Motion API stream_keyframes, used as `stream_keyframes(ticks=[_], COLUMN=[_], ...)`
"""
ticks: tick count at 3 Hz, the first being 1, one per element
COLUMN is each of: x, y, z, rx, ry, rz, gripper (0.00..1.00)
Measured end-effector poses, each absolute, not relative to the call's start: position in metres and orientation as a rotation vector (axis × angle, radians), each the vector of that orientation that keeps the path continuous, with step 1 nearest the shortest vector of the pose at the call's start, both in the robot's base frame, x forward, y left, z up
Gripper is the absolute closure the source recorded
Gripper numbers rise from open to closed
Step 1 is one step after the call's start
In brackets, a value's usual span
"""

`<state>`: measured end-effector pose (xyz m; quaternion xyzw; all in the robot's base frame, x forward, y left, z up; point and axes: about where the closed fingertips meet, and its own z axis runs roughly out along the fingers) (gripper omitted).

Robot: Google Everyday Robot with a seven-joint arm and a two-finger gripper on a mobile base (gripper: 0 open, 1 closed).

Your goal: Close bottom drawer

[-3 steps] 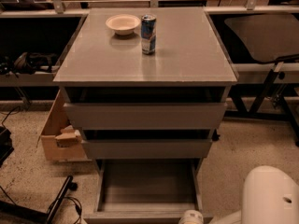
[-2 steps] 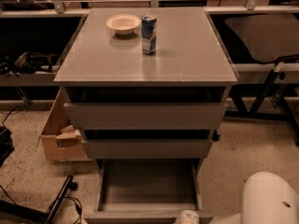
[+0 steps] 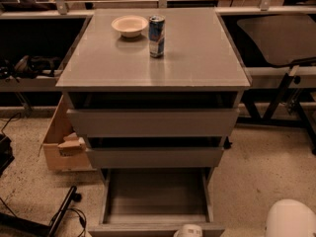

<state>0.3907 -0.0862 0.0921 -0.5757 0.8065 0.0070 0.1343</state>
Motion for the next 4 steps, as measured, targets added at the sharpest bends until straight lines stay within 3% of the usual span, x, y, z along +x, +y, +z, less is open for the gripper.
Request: stream_keyframes(ticks=[2, 4], x=[0.421, 0.446], y=[-0.089, -0.086], z=[0.134, 0.136], rx=[-1.550, -1.550], ry=[2.269, 2.213], rz=[-0.244, -0.286], gripper=[1.00, 1.00])
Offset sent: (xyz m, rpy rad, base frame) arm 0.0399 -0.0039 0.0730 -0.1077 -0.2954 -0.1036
